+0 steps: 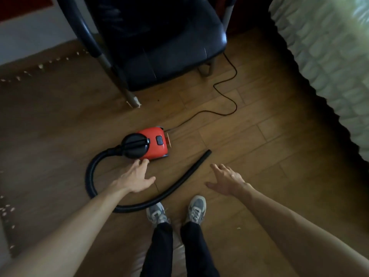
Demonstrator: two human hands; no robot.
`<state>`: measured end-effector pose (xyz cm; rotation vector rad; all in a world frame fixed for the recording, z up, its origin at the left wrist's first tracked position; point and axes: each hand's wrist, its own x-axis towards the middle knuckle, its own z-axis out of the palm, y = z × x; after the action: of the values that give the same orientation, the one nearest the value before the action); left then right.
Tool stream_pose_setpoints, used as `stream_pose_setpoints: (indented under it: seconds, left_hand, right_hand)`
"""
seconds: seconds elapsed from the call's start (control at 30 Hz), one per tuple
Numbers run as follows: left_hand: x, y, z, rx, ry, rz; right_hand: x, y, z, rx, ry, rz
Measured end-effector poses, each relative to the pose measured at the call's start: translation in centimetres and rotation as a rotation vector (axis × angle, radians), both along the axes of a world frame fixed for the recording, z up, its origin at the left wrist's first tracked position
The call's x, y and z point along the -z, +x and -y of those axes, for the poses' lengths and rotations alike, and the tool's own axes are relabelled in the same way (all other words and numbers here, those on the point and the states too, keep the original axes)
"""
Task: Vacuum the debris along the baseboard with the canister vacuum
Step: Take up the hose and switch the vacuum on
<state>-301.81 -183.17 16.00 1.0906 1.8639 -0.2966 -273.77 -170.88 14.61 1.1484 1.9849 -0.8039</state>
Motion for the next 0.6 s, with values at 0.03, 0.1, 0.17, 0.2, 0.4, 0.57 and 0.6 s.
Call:
stream_pose_setpoints:
  seconds: [0.03,0.1,0.17,0.2,0.4,0.57,0.6]
  left_hand:
    - [1.8,0.5,0.4,-0.009,-0.015,0.010]
    - [5.2,1.4,1.1,-0.017,-0.058,0.023]
    - [8.3,2.2,1.7,-0.025,-0.100,0.023]
    - [9.9,2.7,2.0,-0.027,-0.120,0.025]
    - [18.0,5.2,3.6,0.019,-0.196,0.065]
    - [23.2,6.2,3.8,0.072,-0.258,0.079]
    - [24.1,6.3,3.9,0.084,-0.264,0.079]
  right_hand:
    - [1.7,0.2,0.2,-0.006,-0.019,0.008]
    - [5.2,0.7,0.6,-0.015,-0.046,0.017]
    - [8.6,1.3,1.1,-0.023,-0.061,0.019]
    - [10.2,1.6,1.3,-0.022,-0.073,0.023]
    - [18.6,2.5,2.9,0.013,-0.150,0.035]
    - [24.0,2.4,4.3,0.064,-0.201,0.040]
    - [25.0,2.3,4.5,0.069,-0.208,0.039]
